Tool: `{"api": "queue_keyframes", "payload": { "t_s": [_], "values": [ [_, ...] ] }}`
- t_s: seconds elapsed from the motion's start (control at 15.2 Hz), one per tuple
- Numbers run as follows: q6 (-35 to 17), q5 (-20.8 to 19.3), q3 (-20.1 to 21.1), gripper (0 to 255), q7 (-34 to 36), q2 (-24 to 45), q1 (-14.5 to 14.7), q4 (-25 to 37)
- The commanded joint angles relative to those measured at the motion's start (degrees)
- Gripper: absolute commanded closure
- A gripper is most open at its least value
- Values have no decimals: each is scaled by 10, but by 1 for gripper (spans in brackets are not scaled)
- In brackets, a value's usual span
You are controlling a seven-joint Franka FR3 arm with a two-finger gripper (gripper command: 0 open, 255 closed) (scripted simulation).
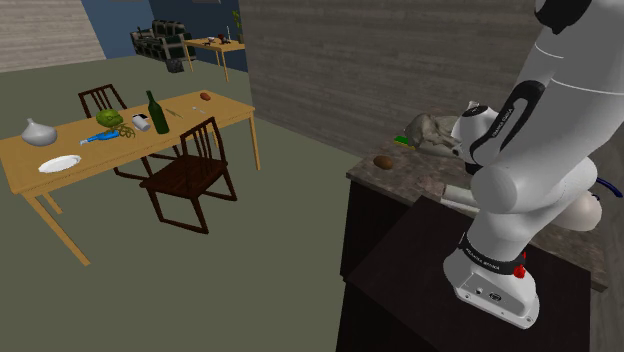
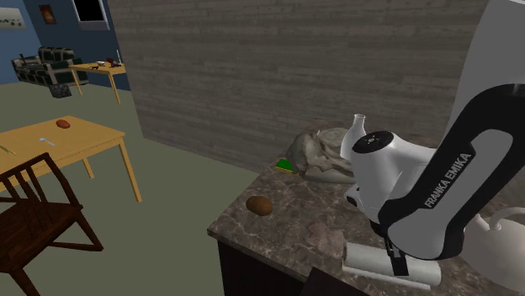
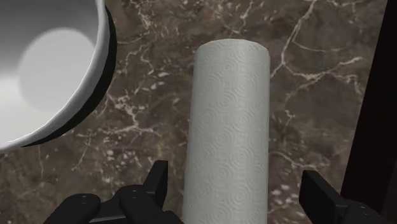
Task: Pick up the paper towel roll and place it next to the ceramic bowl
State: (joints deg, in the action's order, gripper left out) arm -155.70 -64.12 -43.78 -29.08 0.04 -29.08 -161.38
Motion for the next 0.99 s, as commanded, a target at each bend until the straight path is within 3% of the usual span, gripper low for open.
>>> {"api": "queue_keyframes", "payload": {
  "t_s": [0.0, 0.2, 0.46, 0.92],
  "values": [
    [0, 0, 0, 0, 0, 0, 0, 0],
    [0, 0, 0, 0, 0, 0, 0, 0],
    [132, 52, 29, 0, -45, -140, 16, -19],
    [131, 52, 30, 0, -45, -140, 15, -19]
  ]
}}
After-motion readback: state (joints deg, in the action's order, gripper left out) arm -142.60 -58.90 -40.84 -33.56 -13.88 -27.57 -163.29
